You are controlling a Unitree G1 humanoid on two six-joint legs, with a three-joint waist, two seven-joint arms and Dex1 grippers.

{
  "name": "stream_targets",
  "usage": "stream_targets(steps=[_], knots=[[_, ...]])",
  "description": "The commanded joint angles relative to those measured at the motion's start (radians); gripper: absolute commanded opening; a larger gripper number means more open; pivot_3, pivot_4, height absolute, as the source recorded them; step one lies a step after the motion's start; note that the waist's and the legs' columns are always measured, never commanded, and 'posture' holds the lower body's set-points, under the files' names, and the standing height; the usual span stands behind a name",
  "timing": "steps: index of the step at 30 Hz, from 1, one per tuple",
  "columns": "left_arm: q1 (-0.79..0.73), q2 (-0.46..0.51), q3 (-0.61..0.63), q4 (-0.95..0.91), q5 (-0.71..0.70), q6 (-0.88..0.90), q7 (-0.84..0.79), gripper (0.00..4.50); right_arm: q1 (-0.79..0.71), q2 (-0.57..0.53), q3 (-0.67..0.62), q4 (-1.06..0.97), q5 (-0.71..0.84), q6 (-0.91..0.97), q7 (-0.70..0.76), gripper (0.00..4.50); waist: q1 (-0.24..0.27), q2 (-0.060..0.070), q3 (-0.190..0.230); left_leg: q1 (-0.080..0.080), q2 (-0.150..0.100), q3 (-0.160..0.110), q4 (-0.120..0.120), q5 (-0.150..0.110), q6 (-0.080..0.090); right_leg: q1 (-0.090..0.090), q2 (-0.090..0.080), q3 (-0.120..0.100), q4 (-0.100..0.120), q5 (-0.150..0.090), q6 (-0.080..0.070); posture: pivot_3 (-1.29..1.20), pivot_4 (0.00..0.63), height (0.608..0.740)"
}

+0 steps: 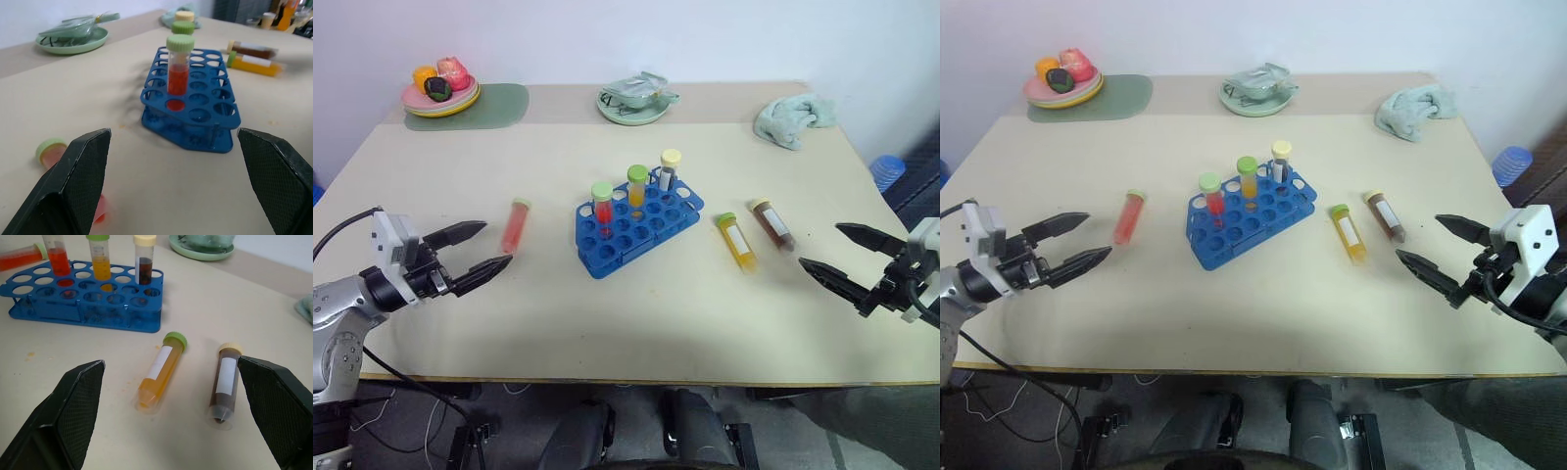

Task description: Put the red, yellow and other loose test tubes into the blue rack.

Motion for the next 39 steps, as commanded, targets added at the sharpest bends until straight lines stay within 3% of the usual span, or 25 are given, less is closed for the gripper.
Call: stream_targets(steps=[1, 7, 15, 19, 24, 31, 39], knots=[[-0.007, 0.026, 0.021, -0.026, 0.011, -0.004, 0.002, 4.24, -0.004, -0.020, -0.041, -0.004, 0.015, 0.000, 0.016, 4.42, 0.000, 0.000, 0.000, 0.000, 0.000, 0.000, 0.000, 0.000, 0.000, 0.000, 0.000, 0.000, 0.000, 0.000, 0.000, 0.00, 0.150, 0.740], [-0.046, 0.019, 0.006, -0.048, -0.024, 0.053, 0.018, 4.24, -0.019, -0.017, -0.032, 0.039, -0.010, -0.020, 0.029, 4.42, 0.000, 0.000, 0.000, 0.000, 0.000, 0.000, 0.000, 0.000, 0.000, 0.000, 0.000, 0.000, -0.001, 0.000, 0.000, 0.00, 0.150, 0.740], [-0.089, -0.010, -0.033, -0.039, -0.055, 0.047, -0.057, 4.24, -0.075, -0.042, 0.040, 0.002, -0.063, 0.113, -0.120, 4.42, -0.002, 0.000, 0.000, 0.000, 0.000, 0.001, 0.000, 0.001, -0.002, 0.000, 0.000, 0.000, -0.001, 0.000, 0.000, 0.00, 0.150, 0.740], [-0.128, -0.046, -0.081, -0.051, -0.056, 0.047, -0.070, 4.24, -0.224, -0.071, 0.138, 0.032, -0.078, 0.218, -0.204, 4.42, -0.001, 0.001, 0.001, 0.000, 0.000, 0.001, 0.000, 0.002, -0.003, 0.000, 0.000, 0.000, 0.000, 0.000, -0.001, 0.00, 0.150, 0.740], [-0.179, -0.058, -0.190, -0.074, -0.016, 0.025, -0.128, 4.24, -0.525, -0.095, 0.296, 0.205, -0.098, 0.358, -0.234, 4.42, -0.002, 0.001, 0.001, 0.000, 0.001, 0.002, 0.000, 0.003, -0.005, -0.001, 0.000, 0.000, -0.001, 0.001, -0.001, 0.00, 0.150, 0.740], [-0.286, -0.126, -0.314, -0.042, 0.017, 0.040, -0.131, 4.24, -0.815, -0.121, 0.531, 0.481, -0.195, 0.439, -0.143, 4.42, -0.001, 0.001, 0.002, -0.003, 0.000, 0.002, 0.000, 0.003, -0.005, -0.002, -0.001, 0.000, -0.001, 0.001, -0.001, 0.00, 0.150, 0.740], [-0.317, -0.130, -0.396, -0.021, 0.082, 0.017, -0.186, 4.24, -1.029, -0.081, 0.669, 0.777, -0.302, 0.457, -0.068, 4.42, -0.005, 0.001, 0.002, -0.011, 0.000, 0.003, 0.000, 0.003, -0.005, -0.012, 0.000, 0.000, -0.001, 0.001, -0.001, 0.00, 0.150, 0.740]])
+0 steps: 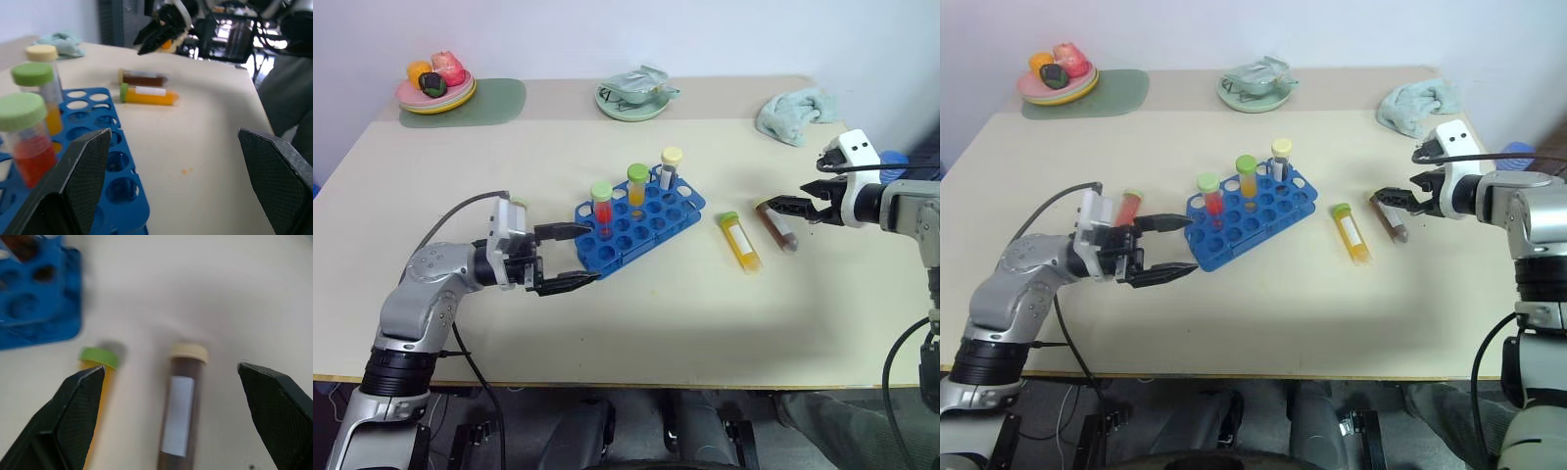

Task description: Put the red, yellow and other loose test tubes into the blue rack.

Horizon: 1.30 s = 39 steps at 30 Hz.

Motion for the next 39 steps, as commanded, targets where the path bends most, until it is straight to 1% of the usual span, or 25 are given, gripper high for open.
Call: stream_targets(steps=[1, 4, 10, 14, 18, 27, 30, 32, 34, 35, 39], knots=[[-0.023, 0.018, -0.022, 0.008, 0.035, -0.026, -0.035, 4.24, -0.085, 0.019, 0.042, 0.104, -0.063, -0.033, 0.035, 4.42, 0.000, 0.000, 0.000, -0.001, 0.000, 0.000, 0.000, 0.000, 0.000, -0.001, 0.000, 0.000, 0.001, 0.000, 0.000, 0.00, 0.150, 0.740], [-0.035, 0.010, -0.049, 0.014, 0.064, -0.034, -0.033, 4.24, -0.148, 0.053, 0.085, 0.215, -0.117, -0.073, 0.059, 4.42, 0.001, 0.000, 0.000, -0.001, 0.000, 0.000, 0.001, 0.000, 0.000, -0.001, 0.000, 0.000, 0.001, 0.001, 0.000, 0.00, 0.150, 0.740], [-0.048, -0.030, -0.085, 0.017, 0.099, -0.045, -0.010, 4.24, -0.241, 0.118, 0.132, 0.396, -0.205, -0.139, 0.092, 4.42, 0.001, 0.000, 0.000, -0.002, 0.000, 0.000, 0.002, 0.000, -0.001, -0.001, 0.000, 0.000, 0.001, 0.001, 0.000, 0.00, 0.150, 0.740], [-0.052, -0.051, -0.091, 0.025, 0.112, -0.051, -0.003, 4.24, -0.301, 0.164, 0.158, 0.546, -0.271, -0.194, 0.102, 4.42, 0.000, 0.000, 0.000, -0.003, 0.000, 0.000, 0.002, 0.001, -0.001, -0.003, 0.000, 0.000, 0.002, 0.001, 0.000, 0.00, 0.150, 0.740], [-0.037, -0.042, -0.081, 0.034, 0.119, -0.062, -0.013, 4.24, -0.349, 0.189, 0.194, 0.682, -0.353, -0.263, 0.105, 4.42, -0.001, 0.000, 0.000, -0.005, 0.000, 0.001, 0.003, 0.001, -0.001, -0.006, 0.000, 0.000, 0.003, 0.001, 0.000, 0.00, 0.150, 0.740], [-0.005, -0.037, -0.073, 0.011, 0.120, -0.060, 0.006, 4.24, -0.411, 0.229, 0.206, 0.829, -0.455, -0.360, 0.121, 4.42, -0.013, 0.000, 0.000, -0.006, -0.001, 0.001, 0.003, 0.002, -0.002, -0.007, 0.000, 0.001, 0.005, 0.002, -0.001, 0.00, 0.150, 0.740], [-0.002, -0.040, -0.077, -0.003, 0.118, -0.050, 0.018, 4.24, -0.422, 0.243, 0.203, 0.852, -0.475, -0.385, 0.113, 3.62, -0.023, 0.000, 0.000, -0.006, -0.001, 0.001, 0.003, 0.002, -0.003, -0.007, 0.000, 0.001, 0.005, 0.002, -0.001, 0.00, 0.150, 0.740], [-0.002, -0.041, -0.079, -0.011, 0.116, -0.044, 0.023, 4.24, -0.427, 0.249, 0.202, 0.862, -0.484, -0.392, 0.117, 2.62, -0.024, 0.000, 0.000, -0.006, 0.000, 0.001, 0.004, 0.002, -0.003, -0.007, 0.000, 0.001, 0.006, 0.002, -0.001, 0.00, 0.150, 0.740], [-0.001, -0.039, -0.079, -0.021, 0.112, -0.036, 0.029, 4.24, -0.431, 0.255, 0.198, 0.864, -0.487, -0.391, 0.125, 1.49, -0.024, 0.000, 0.000, -0.006, 0.000, 0.001, 0.005, 0.002, -0.003, -0.007, 0.001, 0.001, 0.006, 0.002, -0.001, 0.00, 0.150, 0.740], [-0.005, -0.039, -0.080, -0.027, 0.111, -0.028, 0.034, 4.24, -0.435, 0.258, 0.194, 0.862, -0.486, -0.387, 0.131, 1.14, -0.024, 0.000, 0.000, -0.006, 0.000, 0.001, 0.006, 0.002, -0.003, -0.007, 0.001, 0.002, 0.007, 0.002, -0.001, 0.00, 0.150, 0.740], [-0.018, -0.042, -0.083, -0.040, 0.105, -0.005, 0.044, 4.24, -0.437, 0.266, 0.181, 0.848, -0.483, -0.394, 0.131, 1.14, -0.024, 0.001, 0.000, -0.007, 0.000, 0.001, 0.011, 0.002, -0.003, -0.007, 0.001, 0.002, 0.008, 0.004, -0.001, 0.00, 0.150, 0.740]])
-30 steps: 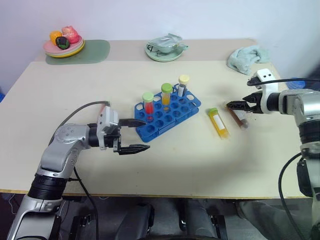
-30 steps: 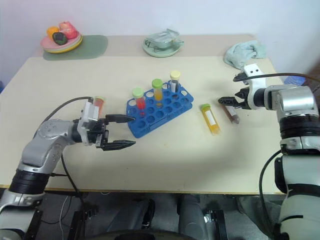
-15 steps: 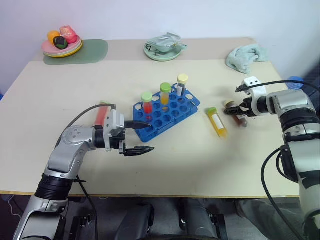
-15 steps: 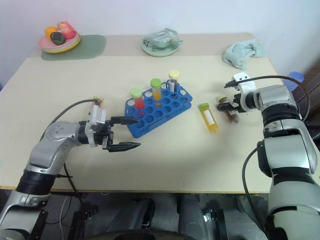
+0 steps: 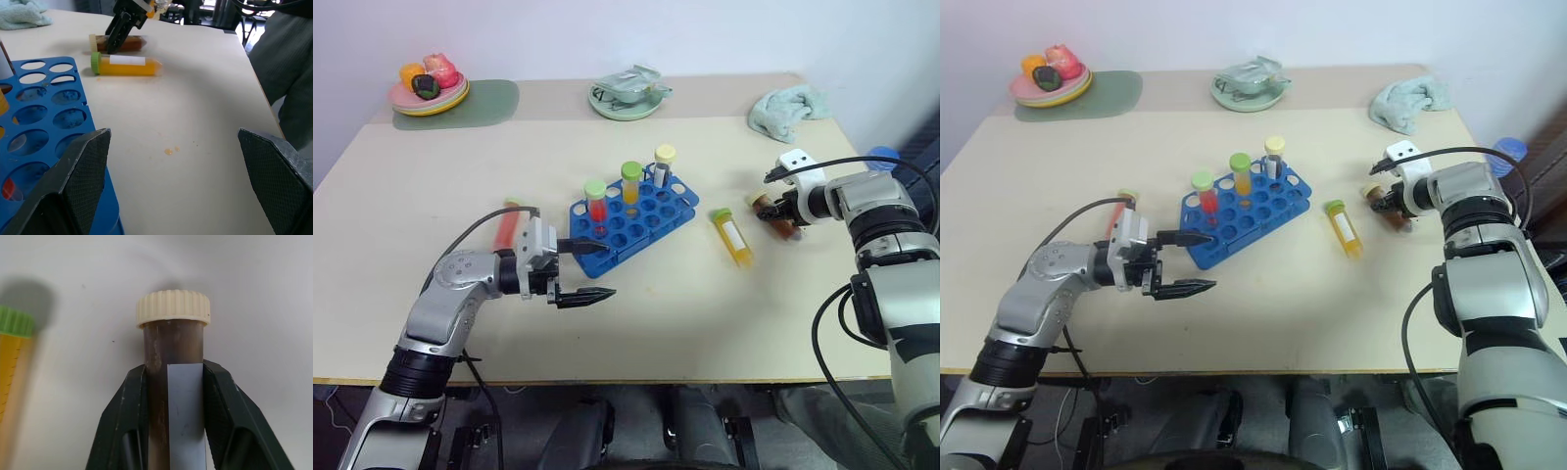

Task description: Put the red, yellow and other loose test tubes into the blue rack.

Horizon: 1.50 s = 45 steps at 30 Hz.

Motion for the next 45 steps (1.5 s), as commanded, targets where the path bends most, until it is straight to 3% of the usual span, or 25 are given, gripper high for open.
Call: stream_targets(steps=[1, 6, 12, 15, 19, 22, 27, 32, 45], knots=[[-0.022, 0.000, 0.001, -0.040, -0.016, 0.016, 0.008, 4.24, -0.032, 0.003, -0.034, -0.018, -0.002, -0.009, -0.007, 1.14, 0.000, 0.000, 0.000, 0.000, 0.000, 0.000, 0.001, 0.000, 0.000, 0.000, 0.000, 0.000, 0.000, 0.001, 0.000, 0.00, 0.150, 0.740], [-0.032, 0.001, 0.007, -0.044, -0.019, 0.029, 0.009, 4.24, -0.010, -0.017, -0.066, -0.129, 0.027, -0.020, 0.038, 1.14, 0.000, 0.000, 0.000, 0.000, 0.001, 0.000, 0.004, 0.000, 0.000, 0.001, 0.002, 0.001, 0.000, 0.003, 0.000, 0.00, 0.150, 0.740], [-0.030, 0.003, 0.026, -0.043, -0.025, 0.036, 0.018, 4.24, 0.150, -0.025, -0.215, -0.625, 0.232, 0.114, 0.161, 1.14, 0.001, 0.002, 0.001, -0.001, 0.002, 0.001, 0.003, 0.000, 0.000, 0.000, 0.003, 0.002, 0.000, 0.003, 0.000, 0.00, 0.150, 0.740], [-0.011, -0.003, 0.061, -0.053, -0.038, 0.039, 0.052, 4.24, 0.280, 0.087, -0.336, -0.854, 0.327, 0.016, 0.045, 1.14, -0.001, 0.001, 0.000, -0.001, 0.002, 0.000, 0.004, 0.000, 0.000, 0.000, 0.003, 0.002, 0.000, 0.003, 0.000, 0.00, 0.150, 0.740], [0.040, -0.004, 0.131, -0.091, -0.080, 0.056, 0.112, 4.24, 0.420, 0.332, -0.429, -1.027, 0.407, -0.167, -0.150, 1.14, -0.002, 0.001, 0.001, 0.000, 0.003, 0.001, 0.004, 0.000, -0.001, 0.000, 0.005, 0.003, 0.001, 0.004, 0.000, 0.00, 0.150, 0.740], [0.054, -0.004, 0.152, -0.095, -0.084, 0.051, 0.140, 4.24, 0.477, 0.500, -0.429, -1.007, 0.394, -0.410, -0.250, 1.14, -0.001, 0.002, 0.001, 0.000, 0.003, 0.001, 0.004, 0.000, -0.001, 0.000, 0.005, 0.003, 0.001, 0.004, 0.000, 0.00, 0.150, 0.740], [0.058, -0.010, 0.166, -0.122, -0.112, 0.080, 0.185, 4.24, 0.494, 0.638, -0.399, -0.866, 0.360, -0.699, -0.318, 1.14, -0.001, 0.001, 0.001, 0.000, 0.002, 0.001, 0.005, 0.000, -0.001, 0.000, 0.005, 0.004, 0.001, 0.005, 0.000, 0.00, 0.150, 0.740], [0.079, 0.016, 0.196, -0.155, -0.137, 0.105, 0.205, 4.24, 0.489, 0.651, -0.399, -0.717, 0.368, -0.872, -0.303, 1.14, -0.006, 0.002, 0.001, 0.001, 0.003, 0.002, 0.005, 0.001, -0.001, 0.000, 0.006, 0.004, 0.001, 0.005, 0.000, 0.00, 0.150, 0.740], [0.100, 0.046, 0.225, -0.211, -0.167, 0.146, 0.249, 4.24, 0.440, 0.642, -0.434, -0.429, 0.404, -1.044, -0.263, 1.14, -0.009, 0.002, 0.001, 0.001, 0.004, 0.002, 0.004, 0.001, -0.002, 0.000, 0.007, 0.005, 0.002, 0.005, -0.001, 0.00, 0.150, 0.740]])
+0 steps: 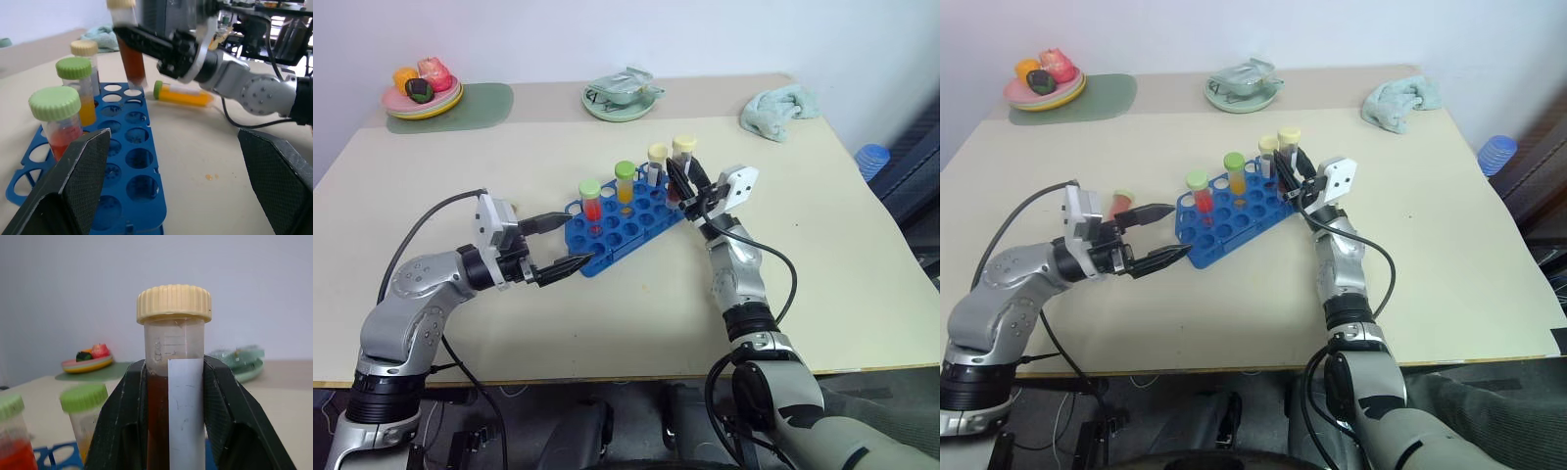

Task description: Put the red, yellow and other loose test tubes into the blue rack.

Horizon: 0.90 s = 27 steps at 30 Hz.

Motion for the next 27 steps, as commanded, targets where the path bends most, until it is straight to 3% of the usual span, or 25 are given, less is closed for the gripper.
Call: stream_targets(steps=[1, 12, 24, 27], knots=[[0.001, 0.014, 0.027, -0.040, -0.021, 0.005, 0.007, 4.24, -0.056, -0.004, -0.025, 0.060, 0.028, -0.053, 0.010, 1.14, -0.001, 0.000, 0.000, 0.000, 0.000, 0.000, 0.000, 0.000, 0.000, 0.000, 0.000, 0.000, 0.000, 0.000, 0.000, 0.00, 0.150, 0.740], [0.043, -0.004, 0.032, -0.084, -0.031, 0.003, 0.035, 4.24, -0.124, -0.019, -0.069, 0.261, 0.035, -0.142, 0.015, 1.14, -0.001, 0.000, 0.000, 0.000, 0.000, 0.000, 0.000, 0.000, 0.000, 0.001, 0.000, 0.000, 0.000, 0.000, 0.000, 0.00, 0.150, 0.740], [0.054, -0.043, 0.011, -0.097, -0.032, 0.005, 0.064, 4.24, -0.078, 0.022, -0.066, 0.350, 0.007, -0.296, -0.005, 1.14, 0.000, 0.000, -0.001, 0.001, 0.001, 0.000, 0.000, 0.000, 0.000, 0.001, 0.001, 0.001, 0.000, 0.000, 0.000, 0.00, 0.150, 0.740], [0.048, -0.045, 0.010, -0.101, -0.039, 0.014, 0.071, 4.24, -0.057, 0.028, -0.055, 0.351, -0.012, -0.336, -0.021, 2.31, 0.001, 0.000, -0.001, 0.001, 0.001, 0.000, -0.001, 0.000, 0.000, 0.001, 0.002, 0.001, -0.001, 0.000, 0.000, 0.00, 0.150, 0.740]])
